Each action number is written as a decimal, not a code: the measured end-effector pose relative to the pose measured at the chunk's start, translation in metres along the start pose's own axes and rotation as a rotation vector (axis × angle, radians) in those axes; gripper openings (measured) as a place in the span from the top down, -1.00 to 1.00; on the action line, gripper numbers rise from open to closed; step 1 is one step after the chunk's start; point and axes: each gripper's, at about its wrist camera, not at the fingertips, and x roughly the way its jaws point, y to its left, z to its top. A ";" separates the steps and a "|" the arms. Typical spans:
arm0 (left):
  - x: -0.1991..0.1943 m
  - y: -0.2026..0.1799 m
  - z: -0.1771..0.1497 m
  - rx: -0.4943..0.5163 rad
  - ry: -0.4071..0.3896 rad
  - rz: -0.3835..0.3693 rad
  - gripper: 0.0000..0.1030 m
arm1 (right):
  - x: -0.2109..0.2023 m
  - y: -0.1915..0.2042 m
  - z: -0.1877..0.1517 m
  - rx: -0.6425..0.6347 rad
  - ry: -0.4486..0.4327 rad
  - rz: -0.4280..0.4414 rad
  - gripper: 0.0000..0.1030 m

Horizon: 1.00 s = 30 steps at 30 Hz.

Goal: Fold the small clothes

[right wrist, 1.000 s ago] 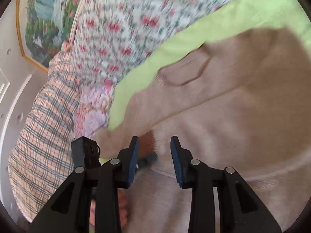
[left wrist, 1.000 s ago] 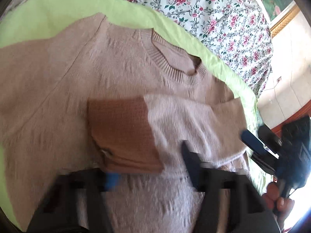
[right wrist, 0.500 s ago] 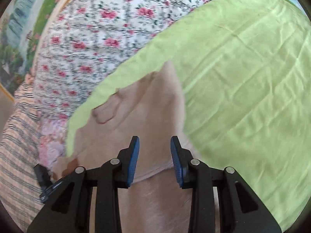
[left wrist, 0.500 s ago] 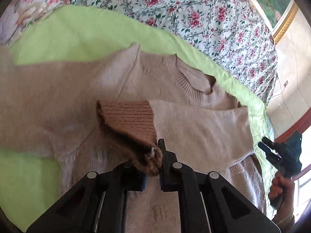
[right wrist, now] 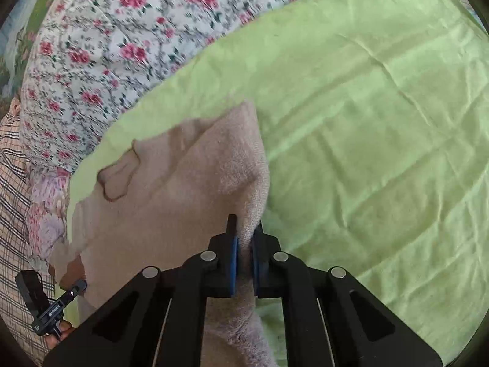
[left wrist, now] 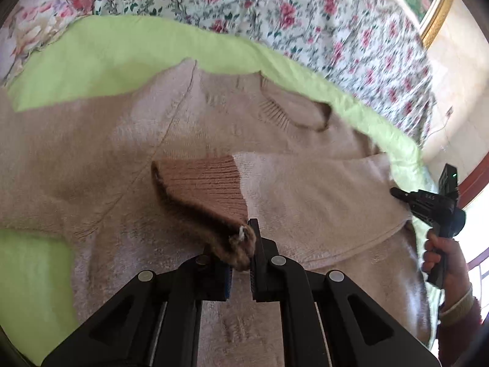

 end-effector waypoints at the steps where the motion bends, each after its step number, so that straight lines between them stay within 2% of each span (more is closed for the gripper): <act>1: 0.003 0.000 0.000 -0.002 0.014 0.008 0.86 | -0.002 0.000 -0.002 -0.001 -0.005 -0.021 0.74; 4: 0.001 0.003 -0.003 -0.018 0.028 -0.016 0.85 | -0.024 0.019 -0.010 -0.051 -0.083 -0.109 0.66; 6: -0.003 0.006 -0.005 -0.028 0.033 -0.028 0.80 | -0.035 0.037 -0.018 -0.120 -0.114 -0.063 0.65; 8: -0.005 0.006 -0.008 -0.030 0.040 -0.028 0.80 | -0.032 0.052 -0.028 -0.181 -0.067 0.012 0.62; 9: -0.005 0.006 -0.009 -0.027 0.041 -0.023 0.80 | -0.027 0.056 -0.033 -0.209 -0.029 0.004 0.60; 12: -0.007 0.009 -0.013 -0.031 0.045 -0.012 0.74 | -0.012 0.050 -0.043 -0.266 0.041 -0.117 0.64; 15: -0.018 0.015 -0.018 -0.037 0.041 -0.005 0.68 | -0.026 0.030 -0.035 -0.158 0.013 -0.095 0.70; 16: -0.023 0.017 -0.020 -0.038 0.037 -0.003 0.68 | -0.036 0.030 -0.034 -0.138 -0.009 -0.090 0.61; 17: -0.032 0.022 -0.023 -0.041 0.025 0.005 0.67 | -0.044 0.033 -0.035 -0.136 -0.031 -0.065 0.60; 18: -0.039 0.025 -0.024 -0.046 0.016 0.012 0.66 | -0.054 0.039 -0.038 -0.142 -0.049 -0.014 0.51; 19: -0.046 0.031 -0.026 -0.056 0.006 0.016 0.61 | -0.057 0.045 -0.040 -0.149 -0.051 0.012 0.33; 20: -0.058 0.041 -0.029 -0.087 -0.014 0.015 0.43 | -0.062 0.050 -0.044 -0.158 -0.053 0.030 0.23; 21: -0.066 0.050 -0.032 -0.113 -0.031 0.015 0.16 | -0.065 0.057 -0.049 -0.166 -0.054 0.047 0.10; 23: -0.091 0.081 -0.039 -0.210 -0.091 0.018 -0.21 | -0.068 0.070 -0.063 -0.177 -0.043 0.089 0.08; 27: -0.129 0.145 -0.048 -0.398 -0.187 0.042 -0.45 | -0.063 0.092 -0.091 -0.188 0.015 0.145 0.08; 30: -0.150 0.203 -0.054 -0.565 -0.247 0.060 -0.49 | -0.059 0.102 -0.107 -0.199 0.051 0.154 0.08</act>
